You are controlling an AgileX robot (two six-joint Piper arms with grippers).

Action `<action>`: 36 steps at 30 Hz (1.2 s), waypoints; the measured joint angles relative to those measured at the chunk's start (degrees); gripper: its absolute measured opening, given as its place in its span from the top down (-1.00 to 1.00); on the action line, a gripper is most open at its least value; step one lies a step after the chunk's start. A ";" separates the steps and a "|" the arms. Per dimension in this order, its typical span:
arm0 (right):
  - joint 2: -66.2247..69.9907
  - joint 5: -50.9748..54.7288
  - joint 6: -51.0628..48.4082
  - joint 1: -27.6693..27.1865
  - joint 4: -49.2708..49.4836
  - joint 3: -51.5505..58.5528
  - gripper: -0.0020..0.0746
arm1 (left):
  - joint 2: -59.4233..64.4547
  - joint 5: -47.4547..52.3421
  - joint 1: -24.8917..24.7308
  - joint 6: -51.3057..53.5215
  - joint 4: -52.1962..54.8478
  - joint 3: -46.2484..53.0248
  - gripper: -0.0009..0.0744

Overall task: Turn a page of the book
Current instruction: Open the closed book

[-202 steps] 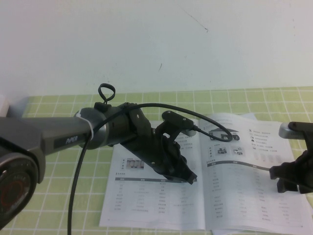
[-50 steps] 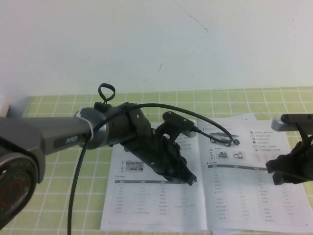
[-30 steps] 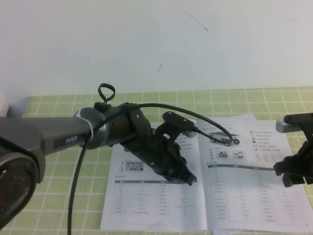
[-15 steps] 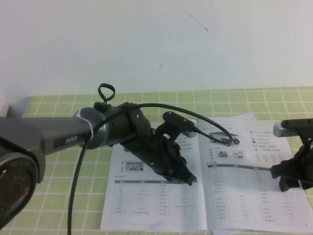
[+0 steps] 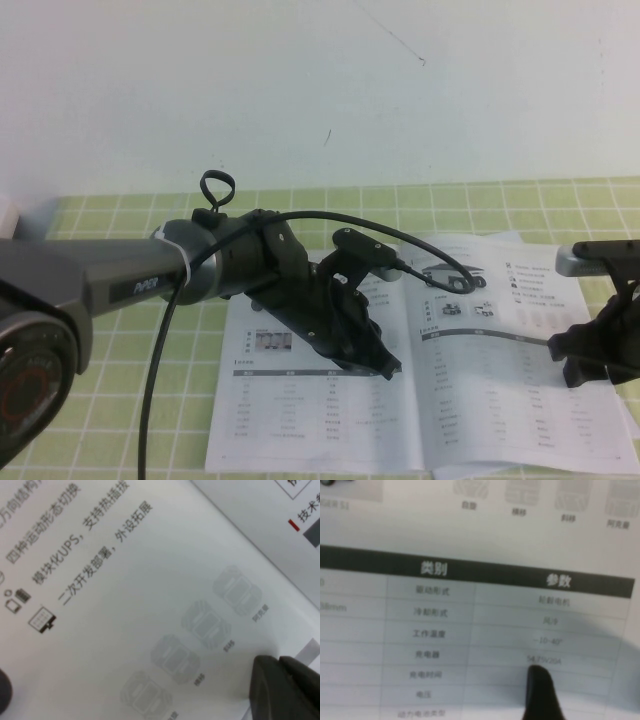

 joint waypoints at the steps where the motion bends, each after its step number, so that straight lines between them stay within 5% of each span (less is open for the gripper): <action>1: 0.00 -0.13 -0.70 0.00 0.68 0.00 -0.12 | 0.00 0.00 0.00 0.00 0.00 0.00 0.99; 36: -0.45 -0.57 -5.70 0.00 6.82 -0.28 -0.11 | 0.00 0.12 0.00 -0.07 0.11 0.00 0.99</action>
